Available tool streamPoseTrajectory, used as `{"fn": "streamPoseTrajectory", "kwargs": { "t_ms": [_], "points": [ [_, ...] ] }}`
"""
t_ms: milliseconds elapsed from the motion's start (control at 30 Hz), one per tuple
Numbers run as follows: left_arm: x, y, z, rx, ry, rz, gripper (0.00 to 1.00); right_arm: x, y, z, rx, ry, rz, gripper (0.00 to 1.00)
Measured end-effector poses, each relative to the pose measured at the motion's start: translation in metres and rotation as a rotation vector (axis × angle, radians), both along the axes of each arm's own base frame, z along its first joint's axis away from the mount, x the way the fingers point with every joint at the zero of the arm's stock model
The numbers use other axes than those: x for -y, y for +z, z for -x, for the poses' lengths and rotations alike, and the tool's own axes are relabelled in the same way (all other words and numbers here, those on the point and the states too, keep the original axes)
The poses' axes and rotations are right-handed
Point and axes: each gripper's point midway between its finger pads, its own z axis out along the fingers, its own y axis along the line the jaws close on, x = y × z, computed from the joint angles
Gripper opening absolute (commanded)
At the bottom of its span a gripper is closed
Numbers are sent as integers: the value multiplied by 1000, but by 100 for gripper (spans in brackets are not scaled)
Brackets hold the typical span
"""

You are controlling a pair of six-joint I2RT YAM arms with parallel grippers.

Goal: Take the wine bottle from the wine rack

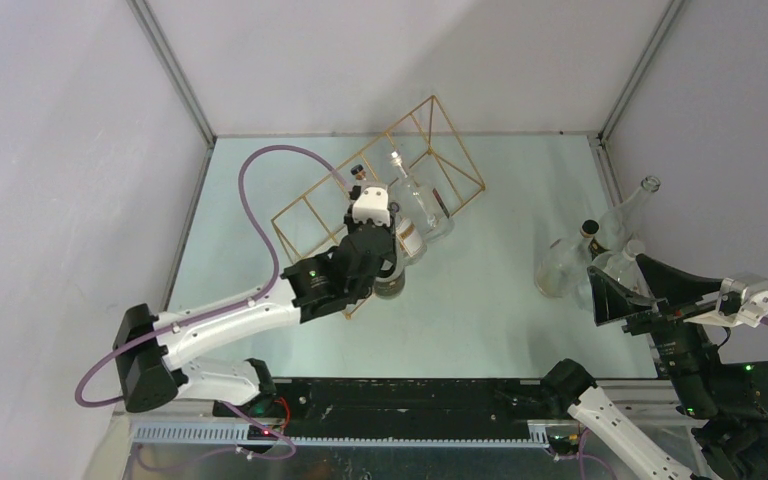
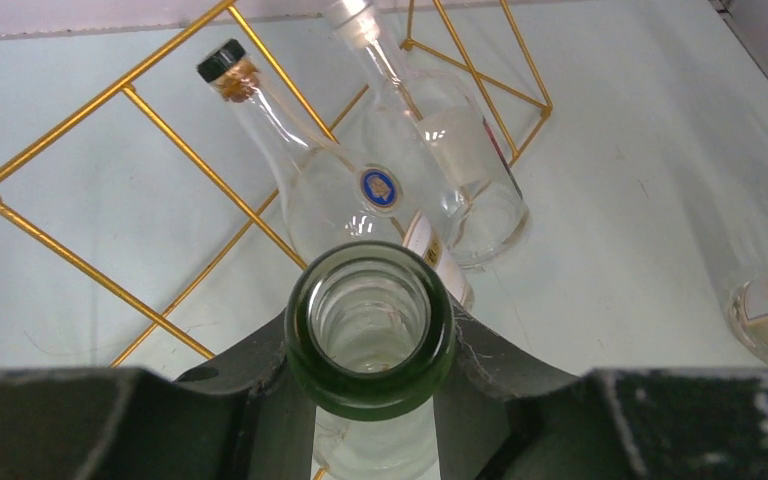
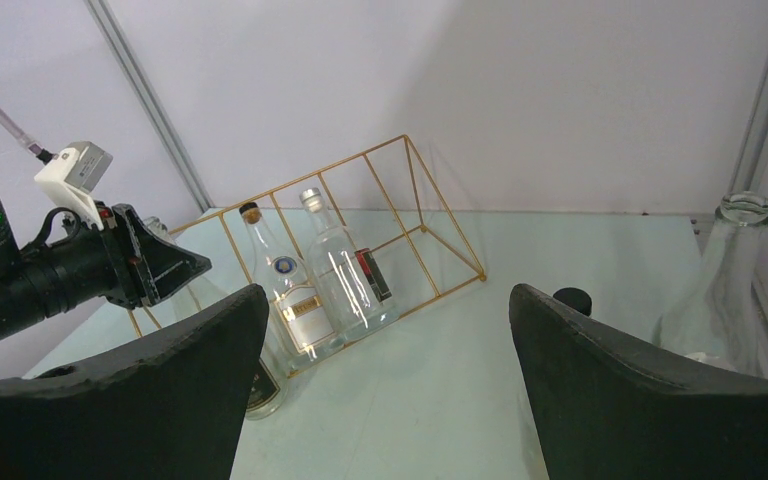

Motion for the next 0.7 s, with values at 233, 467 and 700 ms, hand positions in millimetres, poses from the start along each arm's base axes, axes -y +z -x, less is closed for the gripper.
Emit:
{"fn": "streamPoseTrajectory", "kwargs": {
  "t_ms": [233, 467, 700],
  "points": [
    [18, -2, 6, -14, -39, -18, 0, 0, 0, 0, -1, 1, -2, 93],
    [48, -7, 11, -37, -104, -17, 0, 0, 0, 0, -1, 0, -2, 93],
    [92, -13, 9, -68, -183, -26, 0, 3, 0, 2, 4, -11, -9, 93]
  ]
}}
